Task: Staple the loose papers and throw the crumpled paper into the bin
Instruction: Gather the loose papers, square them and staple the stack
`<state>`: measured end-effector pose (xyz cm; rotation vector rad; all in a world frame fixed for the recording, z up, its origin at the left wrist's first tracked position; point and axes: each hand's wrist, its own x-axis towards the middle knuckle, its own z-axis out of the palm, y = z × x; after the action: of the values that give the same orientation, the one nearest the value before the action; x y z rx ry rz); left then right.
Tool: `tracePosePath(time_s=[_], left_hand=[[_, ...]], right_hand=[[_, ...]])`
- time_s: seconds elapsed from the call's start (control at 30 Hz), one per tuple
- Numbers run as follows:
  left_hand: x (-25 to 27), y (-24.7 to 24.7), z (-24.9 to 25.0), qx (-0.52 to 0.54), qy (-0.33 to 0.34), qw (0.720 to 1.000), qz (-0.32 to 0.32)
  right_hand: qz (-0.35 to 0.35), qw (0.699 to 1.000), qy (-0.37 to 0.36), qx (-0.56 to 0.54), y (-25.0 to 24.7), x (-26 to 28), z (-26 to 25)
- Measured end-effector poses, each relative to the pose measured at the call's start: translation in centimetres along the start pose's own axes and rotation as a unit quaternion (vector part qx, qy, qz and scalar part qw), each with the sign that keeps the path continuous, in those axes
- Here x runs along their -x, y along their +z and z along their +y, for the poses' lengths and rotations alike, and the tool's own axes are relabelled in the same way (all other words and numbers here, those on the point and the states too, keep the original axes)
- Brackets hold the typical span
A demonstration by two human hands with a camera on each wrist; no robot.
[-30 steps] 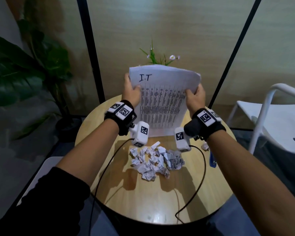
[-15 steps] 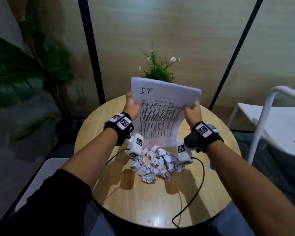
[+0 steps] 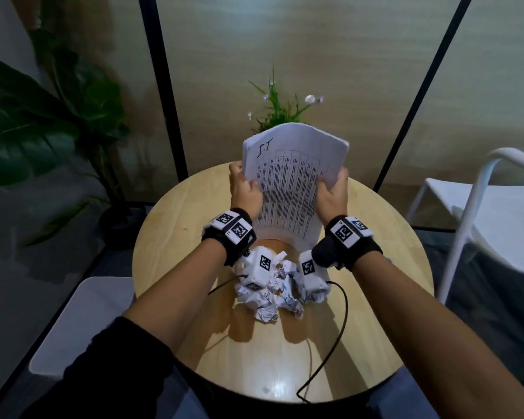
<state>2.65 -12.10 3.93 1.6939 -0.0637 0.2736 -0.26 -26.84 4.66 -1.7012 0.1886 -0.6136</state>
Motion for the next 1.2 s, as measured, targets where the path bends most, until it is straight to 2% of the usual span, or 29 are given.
tracePosePath(time_s=[0.07,0.2,0.27,0.37,0.43,0.53,0.6,0.7,0.8,0.9,1.0,1.13,1.2], left_hand=[[-0.4,-0.2,0.8,-0.001,0.015,1.000,-0.011],[-0.9,-1.0,2.5,0.047,0.052,0.997,0.010],[-0.1,-1.3,1.7,0.047,0.023,0.999,0.005],[1.2,-1.0,-0.7,-0.035,-0.051,0.998,-0.022],[0.8,-1.0,-1.2,-0.042,-0.059,0.997,-0.014],[-0.5,-1.6,-1.0,0.031,-0.055,0.998,0.022],[-0.7,-1.8,-1.0,0.045,-0.057,0.997,0.024],[-0.2,-1.7,-1.9,0.019,-0.079,0.997,0.006],[-0.5,-1.1,-1.2,0.024,-0.064,0.997,0.021],[-0.4,-0.2,0.4,0.015,-0.046,0.999,-0.016],[-0.9,-0.2,0.8,0.030,-0.041,0.999,0.008],[-0.8,-0.8,-0.1,-0.021,-0.057,0.998,0.004],[-1.1,-0.9,0.3,-0.002,-0.048,0.999,0.014]], right_hand=[[0.017,1.000,0.006,0.006,-0.2,-0.7,-0.7],[0.041,0.998,-0.019,-0.037,-1.1,-1.4,-1.5],[0.028,0.999,0.025,-0.035,-1.2,-0.7,-0.3],[-0.003,0.995,0.094,0.027,-0.5,0.7,2.1],[0.012,0.995,0.096,0.028,-0.2,0.7,2.7],[0.046,0.995,0.086,-0.028,-0.9,-0.2,2.1],[0.036,0.995,0.077,-0.043,-1.3,-0.4,2.1],[0.023,0.997,0.077,0.001,-1.2,-0.3,2.5],[0.056,0.993,0.099,-0.015,-0.9,-0.9,2.0],[0.034,0.994,0.101,0.007,-0.4,-1.5,1.7],[0.070,0.991,0.115,-0.022,-0.7,-1.8,1.5],[0.039,0.993,0.111,0.008,-1.5,-1.8,1.7],[0.044,0.995,0.092,-0.005,-1.6,-2.1,0.8]])
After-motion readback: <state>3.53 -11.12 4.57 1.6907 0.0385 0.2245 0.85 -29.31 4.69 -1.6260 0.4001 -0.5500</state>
